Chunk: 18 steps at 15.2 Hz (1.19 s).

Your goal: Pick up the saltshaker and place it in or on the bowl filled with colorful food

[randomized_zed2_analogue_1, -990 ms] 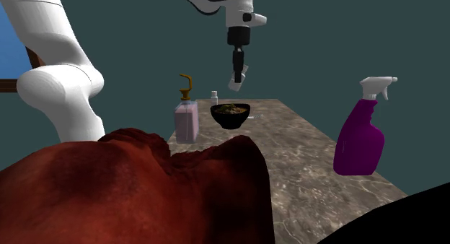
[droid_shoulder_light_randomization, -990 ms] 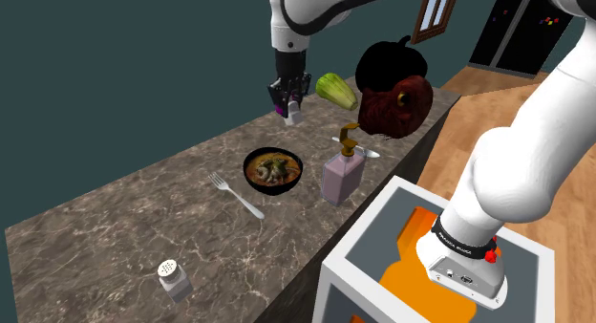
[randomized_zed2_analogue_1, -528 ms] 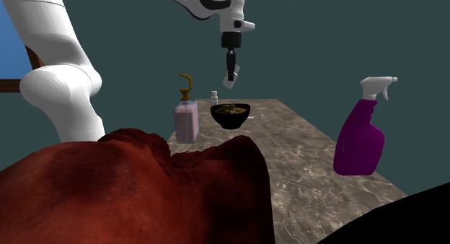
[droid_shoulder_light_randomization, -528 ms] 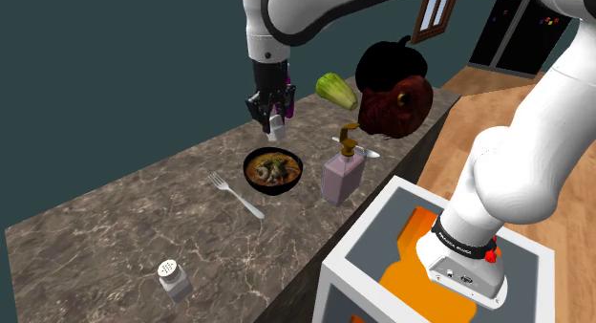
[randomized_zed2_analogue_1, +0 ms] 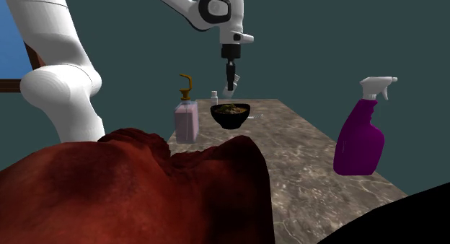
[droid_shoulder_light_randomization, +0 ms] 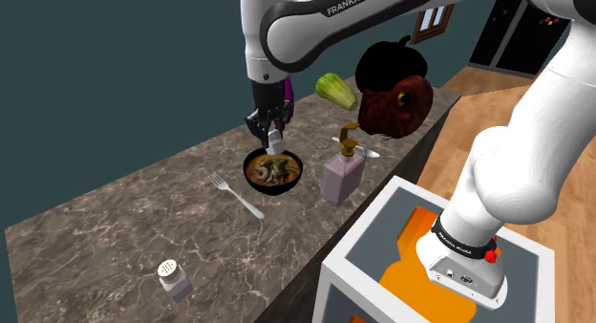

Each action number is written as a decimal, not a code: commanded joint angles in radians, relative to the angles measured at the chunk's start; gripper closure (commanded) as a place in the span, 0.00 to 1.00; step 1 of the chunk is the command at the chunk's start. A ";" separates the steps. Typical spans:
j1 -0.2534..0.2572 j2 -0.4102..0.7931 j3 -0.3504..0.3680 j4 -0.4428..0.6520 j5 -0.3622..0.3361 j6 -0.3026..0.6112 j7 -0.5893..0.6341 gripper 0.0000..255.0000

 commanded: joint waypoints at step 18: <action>0.001 0.021 0.001 -0.048 -0.003 0.069 0.003 0.00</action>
